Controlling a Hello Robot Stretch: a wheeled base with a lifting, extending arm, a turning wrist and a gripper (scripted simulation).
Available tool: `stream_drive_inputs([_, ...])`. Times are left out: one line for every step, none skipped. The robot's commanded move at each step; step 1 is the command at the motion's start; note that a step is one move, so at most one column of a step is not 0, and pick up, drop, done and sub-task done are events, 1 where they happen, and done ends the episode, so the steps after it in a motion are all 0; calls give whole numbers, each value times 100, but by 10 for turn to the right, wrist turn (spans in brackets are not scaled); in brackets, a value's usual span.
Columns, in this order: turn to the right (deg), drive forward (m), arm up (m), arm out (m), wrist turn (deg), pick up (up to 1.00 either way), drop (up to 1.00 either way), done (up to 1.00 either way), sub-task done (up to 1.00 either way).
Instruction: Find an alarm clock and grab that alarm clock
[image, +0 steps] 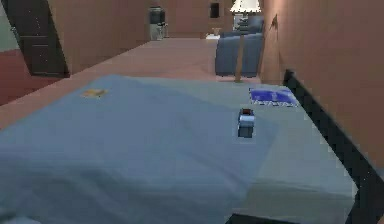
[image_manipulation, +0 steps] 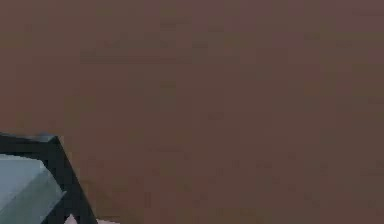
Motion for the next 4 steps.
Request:
stream_drive_inputs([-450, 0, 0, 0, 0, 0, 0, 0, 0])
stream_drive_inputs([-240, 0, 0, 0, 0, 0, 0, 0, 0])
stream_drive_inputs([450, 0, 0, 0, 0, 0, 0, 0, 0])
stream_drive_inputs([450, 0, 0, 0, 0, 0, 0, 0, 0])
